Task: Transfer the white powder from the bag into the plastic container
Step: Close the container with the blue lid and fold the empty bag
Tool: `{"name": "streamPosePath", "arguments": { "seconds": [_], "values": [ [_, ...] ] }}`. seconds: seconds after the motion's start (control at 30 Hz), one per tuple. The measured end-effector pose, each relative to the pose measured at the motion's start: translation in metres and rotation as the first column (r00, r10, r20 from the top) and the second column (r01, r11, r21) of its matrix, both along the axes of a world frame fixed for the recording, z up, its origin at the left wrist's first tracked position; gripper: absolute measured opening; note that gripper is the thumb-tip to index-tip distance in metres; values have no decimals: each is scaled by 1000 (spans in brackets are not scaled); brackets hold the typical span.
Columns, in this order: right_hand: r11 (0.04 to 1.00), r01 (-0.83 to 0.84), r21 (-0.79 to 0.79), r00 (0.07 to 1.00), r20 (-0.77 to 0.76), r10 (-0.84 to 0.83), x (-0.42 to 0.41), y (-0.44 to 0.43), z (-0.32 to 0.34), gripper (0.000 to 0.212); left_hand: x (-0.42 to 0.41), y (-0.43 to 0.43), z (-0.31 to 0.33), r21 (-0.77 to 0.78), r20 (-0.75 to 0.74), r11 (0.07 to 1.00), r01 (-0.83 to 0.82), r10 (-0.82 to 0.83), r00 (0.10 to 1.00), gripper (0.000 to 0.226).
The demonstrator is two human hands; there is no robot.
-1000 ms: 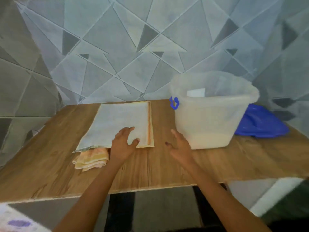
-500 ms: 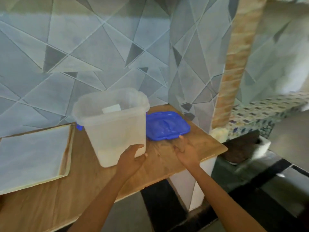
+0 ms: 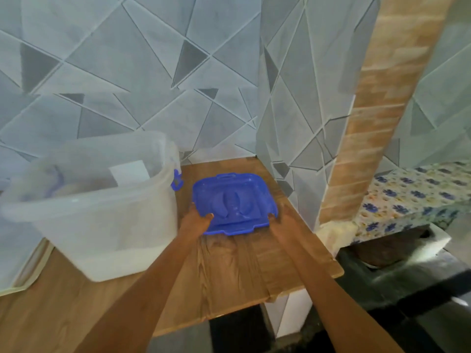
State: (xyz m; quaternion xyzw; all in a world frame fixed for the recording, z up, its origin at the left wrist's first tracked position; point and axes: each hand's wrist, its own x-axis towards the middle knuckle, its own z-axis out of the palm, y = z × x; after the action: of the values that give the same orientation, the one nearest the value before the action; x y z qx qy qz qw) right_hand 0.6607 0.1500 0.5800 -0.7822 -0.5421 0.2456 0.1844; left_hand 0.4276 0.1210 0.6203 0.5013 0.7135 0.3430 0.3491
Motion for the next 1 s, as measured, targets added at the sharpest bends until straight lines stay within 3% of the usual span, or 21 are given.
{"name": "streamPosePath", "arguments": {
  "seconds": [0.03,0.07,0.1,0.3,0.4,0.53,0.63,0.77,0.93,1.0],
  "values": [
    [996,-88,8,994,63,88,2,0,-8,65,-3,10,-4,-15,42,999,-41,41,998,79],
    [982,-98,160,992,90,84,1,10,-17,71,-5,20,-9,-33,78,997,-74,77,994,73],
    [978,-74,197,997,52,65,-3,21,-15,73,-6,29,-12,-58,110,993,-100,106,988,63],
    [983,37,178,966,-258,10,-24,40,-17,69,-8,65,-29,-172,398,958,-229,280,873,47],
    [981,101,167,939,-342,-39,-23,43,-15,57,-3,69,-22,-196,587,949,-246,315,746,41],
    [955,213,206,883,-459,-98,-16,31,-7,64,16,65,14,-149,691,980,-135,201,694,37],
    [931,280,232,822,-560,-108,-4,24,13,64,34,60,53,-1,752,995,-103,69,656,27],
    [920,274,280,754,-656,-26,11,18,63,59,48,55,113,188,840,975,-118,-97,533,43],
    [895,227,384,672,-727,142,6,15,132,76,35,29,188,309,747,907,-287,-45,663,42],
    [881,170,441,693,-689,211,-4,11,153,62,14,9,221,415,661,850,-324,-37,750,35]
  ]
}}
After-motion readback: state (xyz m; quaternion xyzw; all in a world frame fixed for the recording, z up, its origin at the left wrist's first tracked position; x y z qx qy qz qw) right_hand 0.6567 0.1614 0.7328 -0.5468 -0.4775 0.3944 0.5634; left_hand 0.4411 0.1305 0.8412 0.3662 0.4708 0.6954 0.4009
